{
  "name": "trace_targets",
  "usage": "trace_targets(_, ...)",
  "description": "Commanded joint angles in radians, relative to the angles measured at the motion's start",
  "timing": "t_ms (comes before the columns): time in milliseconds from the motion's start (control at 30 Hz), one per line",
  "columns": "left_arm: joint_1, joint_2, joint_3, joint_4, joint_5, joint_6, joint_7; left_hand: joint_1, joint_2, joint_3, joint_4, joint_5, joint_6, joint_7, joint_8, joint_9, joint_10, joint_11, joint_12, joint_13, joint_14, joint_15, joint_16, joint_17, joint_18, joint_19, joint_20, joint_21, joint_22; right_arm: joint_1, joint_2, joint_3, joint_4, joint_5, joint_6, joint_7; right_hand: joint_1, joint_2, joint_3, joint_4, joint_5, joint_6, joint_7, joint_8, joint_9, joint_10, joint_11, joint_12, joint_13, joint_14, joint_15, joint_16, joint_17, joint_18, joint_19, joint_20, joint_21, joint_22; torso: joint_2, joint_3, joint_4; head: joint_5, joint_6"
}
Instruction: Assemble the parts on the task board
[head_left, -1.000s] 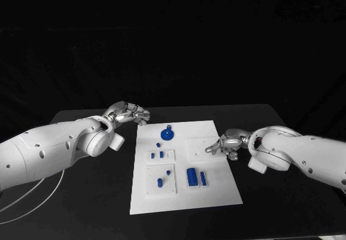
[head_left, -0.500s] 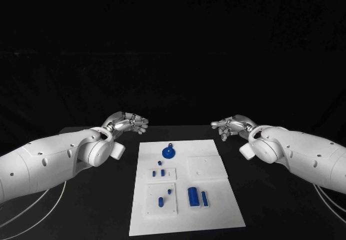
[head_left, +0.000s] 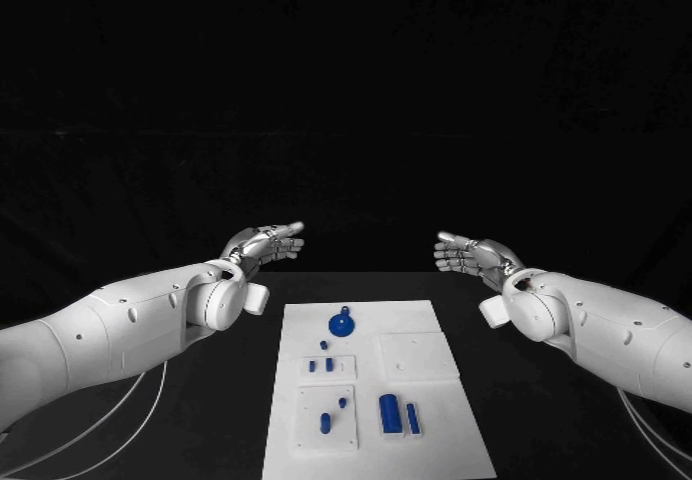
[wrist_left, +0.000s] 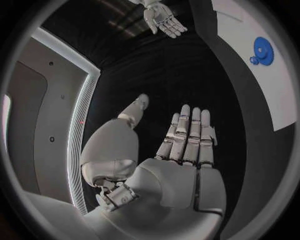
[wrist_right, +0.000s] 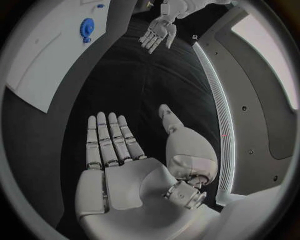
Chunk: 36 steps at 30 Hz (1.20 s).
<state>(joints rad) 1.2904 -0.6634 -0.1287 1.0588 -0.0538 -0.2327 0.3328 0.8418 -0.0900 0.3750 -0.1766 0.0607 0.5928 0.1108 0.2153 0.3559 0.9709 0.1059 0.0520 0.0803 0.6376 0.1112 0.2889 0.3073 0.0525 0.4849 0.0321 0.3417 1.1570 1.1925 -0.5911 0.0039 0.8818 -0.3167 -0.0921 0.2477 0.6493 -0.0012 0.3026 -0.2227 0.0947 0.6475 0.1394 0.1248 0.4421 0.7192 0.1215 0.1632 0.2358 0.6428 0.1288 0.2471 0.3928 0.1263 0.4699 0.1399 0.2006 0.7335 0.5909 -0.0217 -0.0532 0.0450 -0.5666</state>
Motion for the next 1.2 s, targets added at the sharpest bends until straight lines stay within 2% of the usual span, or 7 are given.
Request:
trace_targets(33,-0.006,-0.006,0.004,0.016,0.001,-0.015,0.004,-0.842,0.090,-0.375,0.177,-0.061,-0.593,-0.111,-0.215,-0.356,-0.971,-0.106,-0.052,-0.080,-0.638,-0.111,-0.289,-0.307,-0.052,-0.485,-0.032,-0.342,-0.376,-0.002,-0.005,0.000,0.016,0.005,-0.016,0.004,-0.649,0.001,-0.303,0.223,-0.095,-0.647,-0.139,-0.125,-0.442,-0.719,-0.121,-0.163,-0.236,-0.643,-0.129,-0.247,-0.393,-0.126,-0.470,-0.140,-0.201,-0.733,-0.006,0.0032,0.0074,-0.007,-0.006)
trace_targets(100,-0.016,-0.010,0.009,0.035,0.003,-0.035,0.011,-0.842,0.090,-0.375,0.177,-0.061,-0.593,-0.111,-0.215,-0.356,-0.971,-0.106,-0.052,-0.080,-0.638,-0.111,-0.289,-0.307,-0.052,-0.485,-0.032,-0.342,-0.432,-0.006,-0.010,0.000,0.036,0.014,-0.036,0.013,-0.649,0.001,-0.303,0.223,-0.095,-0.647,-0.139,-0.125,-0.442,-0.719,-0.121,-0.163,-0.236,-0.643,-0.129,-0.247,-0.393,-0.126,-0.470,-0.140,-0.201,-0.733,-0.015,0.0073,0.0177,-0.016,-0.012)
trace_targets(133,-0.021,-0.013,0.012,0.048,0.004,-0.048,0.016,-0.842,0.090,-0.375,0.177,-0.061,-0.593,-0.111,-0.215,-0.356,-0.971,-0.106,-0.052,-0.080,-0.638,-0.111,-0.289,-0.307,-0.052,-0.485,-0.032,-0.342,-1.157,-0.009,-0.014,0.000,0.049,0.020,-0.049,0.018,-0.649,0.001,-0.303,0.223,-0.095,-0.647,-0.139,-0.125,-0.442,-0.719,-0.121,-0.163,-0.236,-0.643,-0.129,-0.247,-0.393,-0.126,-0.470,-0.140,-0.201,-0.733,-0.021,0.0099,0.0241,-0.021,-0.016)
trace_targets(300,-0.069,-0.035,0.037,0.148,0.015,-0.154,0.053,-0.842,0.090,-0.375,0.177,-0.061,-0.593,-0.111,-0.215,-0.356,-0.971,-0.106,-0.052,-0.080,-0.638,-0.111,-0.289,-0.307,-0.052,-0.485,-0.032,-0.342,-1.157,-0.031,-0.043,-0.001,0.155,0.070,-0.153,0.060,-0.649,0.001,-0.303,0.223,-0.095,-0.647,-0.139,-0.125,-0.442,-0.719,-0.121,-0.163,-0.236,-0.643,-0.129,-0.247,-0.393,-0.126,-0.470,-0.140,-0.201,-0.733,-0.045,0.0207,0.0508,-0.043,-0.032)
trace_targets(700,-0.216,-0.105,0.115,0.459,0.048,-0.482,0.168,-0.842,0.090,-0.375,0.177,-0.061,-0.593,-0.111,-0.215,-0.356,-0.971,-0.106,-0.052,-0.080,-0.638,-0.111,-0.289,-0.307,-0.052,-0.485,-0.032,-0.342,-1.157,-0.111,-0.148,-0.003,0.540,0.248,-0.532,0.213,-0.649,0.001,-0.303,0.223,-0.095,-0.647,-0.139,-0.125,-0.442,-0.719,-0.121,-0.163,-0.236,-0.643,-0.129,-0.247,-0.393,-0.126,-0.470,-0.140,-0.201,-0.733,-0.047,0.0217,0.0532,-0.045,-0.033)
trace_targets(900,-0.240,-0.116,0.128,0.510,0.054,-0.536,0.187,-0.842,0.090,-0.375,0.177,-0.061,-0.593,-0.111,-0.215,-0.356,-0.971,-0.106,-0.052,-0.080,-0.638,-0.111,-0.289,-0.307,-0.052,-0.485,-0.032,-0.342,-1.157,-0.136,-0.180,-0.004,0.656,0.302,-0.646,0.260,-0.649,0.001,-0.303,0.223,-0.095,-0.647,-0.139,-0.125,-0.442,-0.719,-0.121,-0.163,-0.236,-0.643,-0.129,-0.247,-0.393,-0.126,-0.470,-0.140,-0.201,-0.733,-0.047,0.0217,0.0532,-0.045,-0.033)
trace_targets(1200,-0.240,-0.117,0.129,0.511,0.054,-0.537,0.187,-0.842,0.090,-0.375,0.177,-0.061,-0.593,-0.111,-0.215,-0.356,-0.971,-0.106,-0.052,-0.080,-0.638,-0.111,-0.289,-0.307,-0.052,-0.485,-0.032,-0.342,-1.157,-0.142,-0.189,-0.004,0.688,0.317,-0.678,0.272,-0.649,0.001,-0.303,0.223,-0.095,-0.647,-0.139,-0.125,-0.442,-0.719,-0.121,-0.163,-0.236,-0.643,-0.129,-0.247,-0.393,-0.126,-0.470,-0.140,-0.201,-0.733,-0.047,0.0217,0.0532,-0.045,-0.033)
